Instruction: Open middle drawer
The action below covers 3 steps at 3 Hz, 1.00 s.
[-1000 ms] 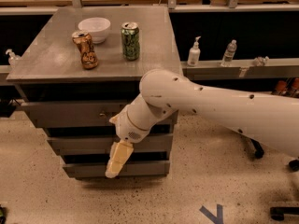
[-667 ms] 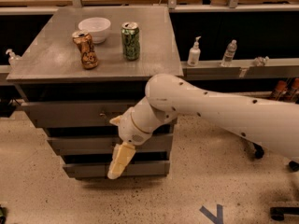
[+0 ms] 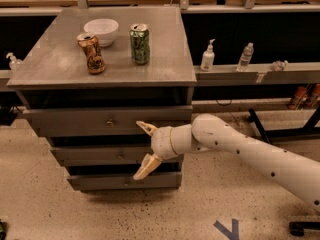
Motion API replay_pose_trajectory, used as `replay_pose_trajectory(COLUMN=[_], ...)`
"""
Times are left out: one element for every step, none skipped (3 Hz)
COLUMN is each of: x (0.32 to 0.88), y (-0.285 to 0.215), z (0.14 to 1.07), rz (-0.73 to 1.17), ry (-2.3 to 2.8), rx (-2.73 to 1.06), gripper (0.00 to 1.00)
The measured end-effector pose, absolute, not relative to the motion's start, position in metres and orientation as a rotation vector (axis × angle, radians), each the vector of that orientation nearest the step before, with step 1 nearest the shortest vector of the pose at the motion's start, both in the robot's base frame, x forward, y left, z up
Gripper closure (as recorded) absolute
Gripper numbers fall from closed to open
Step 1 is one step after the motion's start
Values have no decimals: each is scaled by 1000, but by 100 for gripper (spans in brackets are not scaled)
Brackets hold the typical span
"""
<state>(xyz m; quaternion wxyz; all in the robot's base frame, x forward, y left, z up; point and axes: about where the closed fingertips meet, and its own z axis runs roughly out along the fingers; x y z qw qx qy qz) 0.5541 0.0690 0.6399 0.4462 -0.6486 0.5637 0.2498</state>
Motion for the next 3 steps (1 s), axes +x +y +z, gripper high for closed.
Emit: replay_pose_trajectory(x=[547, 546, 546], y=[74, 76, 76], z=[619, 617, 617], rz=[646, 651, 651], ry=[1386, 1397, 1397], rx=[-1624, -1630, -1630], gripper=[0, 0, 0])
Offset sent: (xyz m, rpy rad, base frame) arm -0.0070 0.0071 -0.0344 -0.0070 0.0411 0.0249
